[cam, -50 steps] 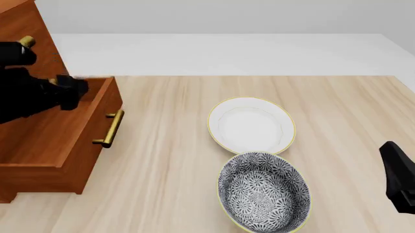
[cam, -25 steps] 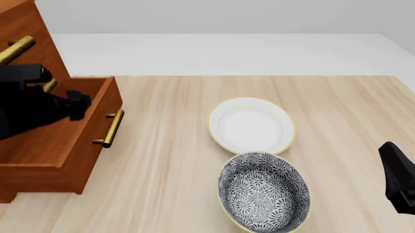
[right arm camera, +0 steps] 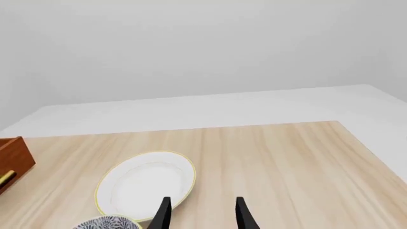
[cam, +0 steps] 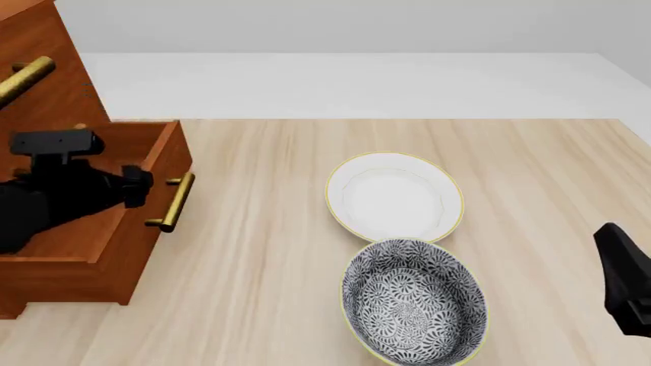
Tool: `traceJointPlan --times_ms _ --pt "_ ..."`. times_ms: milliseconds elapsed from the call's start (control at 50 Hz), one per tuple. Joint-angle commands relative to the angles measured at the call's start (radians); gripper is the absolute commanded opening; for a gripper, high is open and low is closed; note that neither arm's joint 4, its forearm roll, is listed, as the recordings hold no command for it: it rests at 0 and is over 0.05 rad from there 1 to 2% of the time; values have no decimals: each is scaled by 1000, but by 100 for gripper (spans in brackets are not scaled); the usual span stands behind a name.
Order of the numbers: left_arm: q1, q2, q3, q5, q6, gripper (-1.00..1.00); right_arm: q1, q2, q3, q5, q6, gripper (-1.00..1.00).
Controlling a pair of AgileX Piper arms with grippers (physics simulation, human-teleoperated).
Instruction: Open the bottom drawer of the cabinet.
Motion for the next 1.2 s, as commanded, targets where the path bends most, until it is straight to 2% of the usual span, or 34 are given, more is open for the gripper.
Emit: traceJointPlan --times_ms 20,520,780,900,1200 --pt "2 66 25 -64 8 100 0 0 0 0 0 100" --pt "-16 158 40 -132 9 100 3 0 0 2 1 100" --pt "-51 212 47 -173 -49 100 1 0 0 6 2 100" --pt "-90 220 57 -187 -113 100 -1 0 0 6 -1 100" --pt "-154 220 43 -177 -133 100 -2 0 0 7 -6 100"
